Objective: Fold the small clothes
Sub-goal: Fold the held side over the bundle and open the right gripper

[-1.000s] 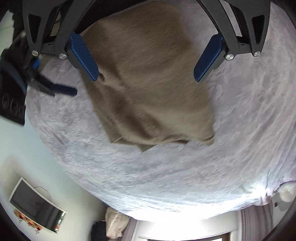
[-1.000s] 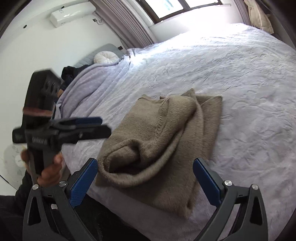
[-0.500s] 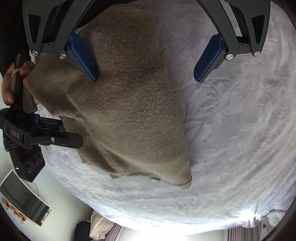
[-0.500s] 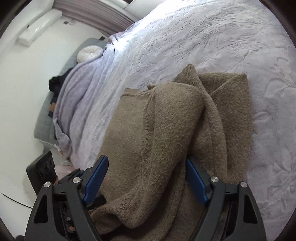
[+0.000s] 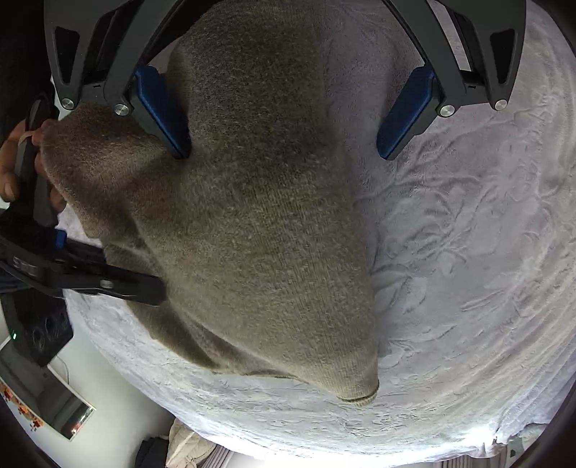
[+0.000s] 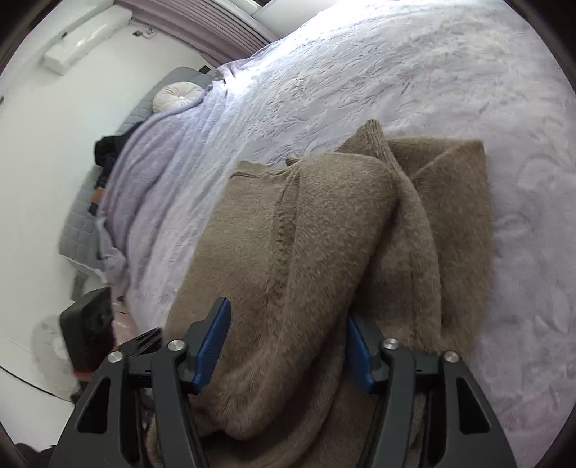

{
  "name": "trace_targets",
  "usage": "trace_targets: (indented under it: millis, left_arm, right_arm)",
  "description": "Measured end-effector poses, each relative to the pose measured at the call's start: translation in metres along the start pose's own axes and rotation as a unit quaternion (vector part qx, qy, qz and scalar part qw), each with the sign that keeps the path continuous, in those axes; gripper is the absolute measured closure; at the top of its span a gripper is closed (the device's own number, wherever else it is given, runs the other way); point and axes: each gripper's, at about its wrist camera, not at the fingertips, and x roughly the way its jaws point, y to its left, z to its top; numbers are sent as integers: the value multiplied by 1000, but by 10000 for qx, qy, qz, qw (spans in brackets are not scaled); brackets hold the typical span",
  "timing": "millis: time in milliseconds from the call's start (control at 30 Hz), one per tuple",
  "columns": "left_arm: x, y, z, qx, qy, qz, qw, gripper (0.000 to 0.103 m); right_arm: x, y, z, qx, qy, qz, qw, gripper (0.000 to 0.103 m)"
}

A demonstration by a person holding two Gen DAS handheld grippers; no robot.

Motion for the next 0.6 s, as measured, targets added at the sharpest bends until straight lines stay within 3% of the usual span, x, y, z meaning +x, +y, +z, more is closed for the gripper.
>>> trace_targets:
  millis: [33, 67, 267, 333, 400, 467, 500, 533, 600]
  left_arm:
    - [-2, -2, 1, 3, 17, -6, 10000, 0]
    - [-3, -4, 4, 9, 38, -44, 10000, 0]
    - [-26, -47, 37, 451, -278, -226, 9983, 0]
    - [-16, -65, 41, 661, -223, -60, 9975, 0]
    - [-2, -78, 38, 905, -183, 328, 9952, 0]
    - [9, -90, 32, 1249, -207, 792, 9888, 0]
    - [11, -94, 28, 1367, -247, 904, 9862, 0]
    - [10, -95, 25, 1434, -277, 937, 9848, 0]
    - [3, -89, 22, 1360, -273, 814, 9870, 0]
  right_arm:
    - [2, 6, 3, -197, 17, -272, 9994, 84]
    - [-2, 9, 4, -243, 19, -250, 9994, 85]
    - [-67, 32, 23, -685, -937, -210, 9930, 89]
    - [-77, 29, 30, -843, -1024, -460, 9901, 89]
    - [-65, 12, 37, -768, -717, -793, 9913, 88]
    - [-42, -10, 39, -594, -279, -1172, 9909, 79]
    - [-31, -25, 37, -419, -67, -1288, 9908, 64]
    - [-29, -39, 34, -201, -1, -1233, 9922, 57]
    - [-44, -53, 26, 199, -284, -781, 9963, 54]
